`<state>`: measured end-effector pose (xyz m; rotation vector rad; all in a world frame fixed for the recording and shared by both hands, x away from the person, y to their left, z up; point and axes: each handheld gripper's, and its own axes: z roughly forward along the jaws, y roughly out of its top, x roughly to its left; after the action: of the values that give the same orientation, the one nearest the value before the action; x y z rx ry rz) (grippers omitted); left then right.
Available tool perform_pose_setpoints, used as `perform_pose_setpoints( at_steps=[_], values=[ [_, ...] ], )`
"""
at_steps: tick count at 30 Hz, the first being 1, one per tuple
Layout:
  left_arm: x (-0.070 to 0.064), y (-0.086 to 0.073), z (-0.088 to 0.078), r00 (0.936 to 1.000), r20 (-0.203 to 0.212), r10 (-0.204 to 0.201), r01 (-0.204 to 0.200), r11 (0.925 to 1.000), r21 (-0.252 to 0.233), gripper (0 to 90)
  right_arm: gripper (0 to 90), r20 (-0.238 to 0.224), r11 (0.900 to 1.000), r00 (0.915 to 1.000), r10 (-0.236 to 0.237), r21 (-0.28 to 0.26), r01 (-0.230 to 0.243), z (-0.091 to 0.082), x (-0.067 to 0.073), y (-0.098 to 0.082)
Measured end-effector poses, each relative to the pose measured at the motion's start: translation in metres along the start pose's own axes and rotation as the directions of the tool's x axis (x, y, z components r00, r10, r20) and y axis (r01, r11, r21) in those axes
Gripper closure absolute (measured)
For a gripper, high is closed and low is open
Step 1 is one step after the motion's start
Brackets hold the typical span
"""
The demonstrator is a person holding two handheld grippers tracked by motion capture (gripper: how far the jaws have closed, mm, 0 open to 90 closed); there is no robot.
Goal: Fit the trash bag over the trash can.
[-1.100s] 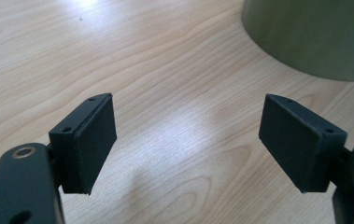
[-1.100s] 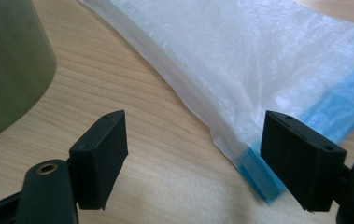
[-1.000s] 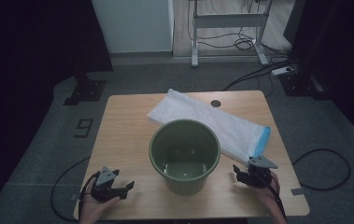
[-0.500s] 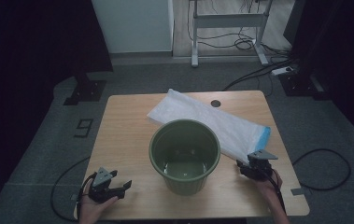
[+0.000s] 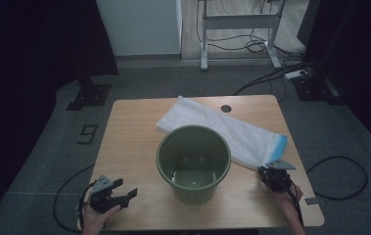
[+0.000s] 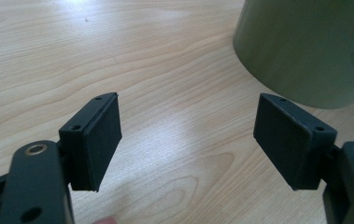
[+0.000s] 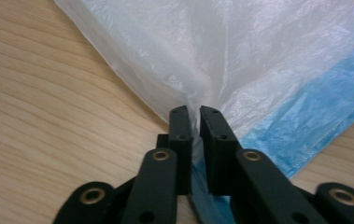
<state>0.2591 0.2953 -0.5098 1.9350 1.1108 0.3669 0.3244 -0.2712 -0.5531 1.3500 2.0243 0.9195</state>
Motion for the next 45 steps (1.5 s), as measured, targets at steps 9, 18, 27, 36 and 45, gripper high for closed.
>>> perform_pose_setpoints(
  at_steps=[9,18,27,36,45],
  values=[
    [0.005,-0.006,0.003,0.9988,-0.045,-0.02,0.021,0.999,0.039,22.8,87.1,0.0,0.994,0.9958,0.091,-0.064,-0.091,-0.04,-0.012,-0.022],
    [0.009,-0.006,0.005,0.9986,-0.038,-0.037,0.038,0.9986,0.037,22.7,87.1,0.038,0.983,0.987,0.156,-0.108,-0.152,-0.102,-0.018,-0.065],
    [0.011,-0.003,0.007,0.9964,-0.055,-0.064,0.066,0.9974,0.031,22.2,82.2,0.036,0.982,0.9833,0.179,-0.073,-0.176,-0.116,-0.024,-0.088],
    [0.01,-0.005,0.007,0.9959,-0.06,-0.067,0.07,0.9967,0.04,21.5,36.3,0.043,0.984,0.9954,0.085,-0.163,-0.077,-0.107,0.012,-0.056],
    [0.01,-0.007,0.006,0.9953,-0.07,-0.068,0.071,0.9963,0.047,21.2,29.0,-0.064,0.995,0.9979,-0.006,-0.096,0.0,-0.048,0.041,-0.013]
  ],
)
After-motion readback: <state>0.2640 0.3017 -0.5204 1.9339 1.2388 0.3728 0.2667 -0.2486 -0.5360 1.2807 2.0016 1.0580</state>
